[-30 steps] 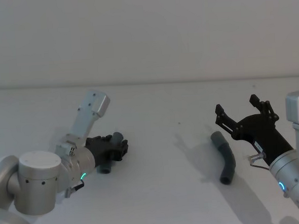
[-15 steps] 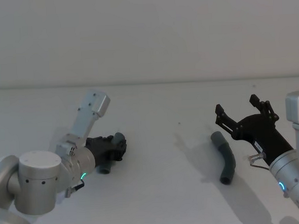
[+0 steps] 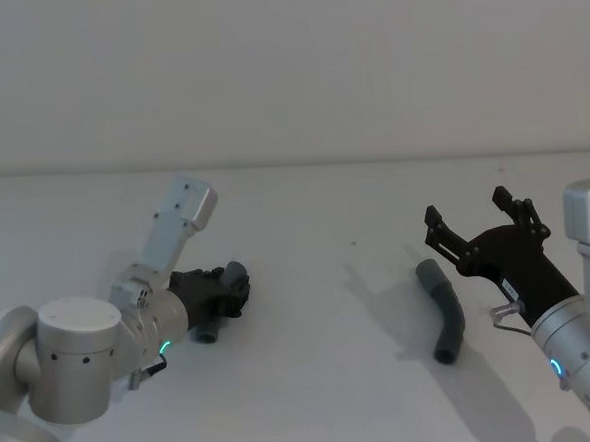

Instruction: Use both hands to pick up one end of the pipe from the table, align the ends, and insert them.

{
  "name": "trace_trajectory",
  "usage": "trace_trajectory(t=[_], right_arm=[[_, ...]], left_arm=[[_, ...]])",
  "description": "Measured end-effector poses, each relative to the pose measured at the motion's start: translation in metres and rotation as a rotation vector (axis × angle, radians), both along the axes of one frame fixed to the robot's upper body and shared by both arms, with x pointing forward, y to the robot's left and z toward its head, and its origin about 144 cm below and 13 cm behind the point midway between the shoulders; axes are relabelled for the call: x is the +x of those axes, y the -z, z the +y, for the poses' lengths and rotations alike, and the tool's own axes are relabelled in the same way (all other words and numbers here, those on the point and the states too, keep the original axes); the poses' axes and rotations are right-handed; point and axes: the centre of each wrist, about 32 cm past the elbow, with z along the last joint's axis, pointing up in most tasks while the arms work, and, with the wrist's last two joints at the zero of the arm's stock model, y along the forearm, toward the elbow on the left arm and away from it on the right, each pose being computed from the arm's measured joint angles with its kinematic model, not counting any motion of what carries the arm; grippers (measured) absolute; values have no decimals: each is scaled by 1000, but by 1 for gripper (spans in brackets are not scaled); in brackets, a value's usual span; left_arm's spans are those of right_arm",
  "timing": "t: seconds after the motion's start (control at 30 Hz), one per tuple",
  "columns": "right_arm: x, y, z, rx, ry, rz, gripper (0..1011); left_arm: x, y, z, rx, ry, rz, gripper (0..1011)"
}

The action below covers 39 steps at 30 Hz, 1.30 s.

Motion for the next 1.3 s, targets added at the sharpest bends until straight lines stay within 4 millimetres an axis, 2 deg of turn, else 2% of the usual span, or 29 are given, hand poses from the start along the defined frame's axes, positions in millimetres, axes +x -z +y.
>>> trace_trajectory(t=[1.3], right_arm=[[0,0,0,0,0,0,1003]], left_arm=[[0,0,0,0,0,0,346]])
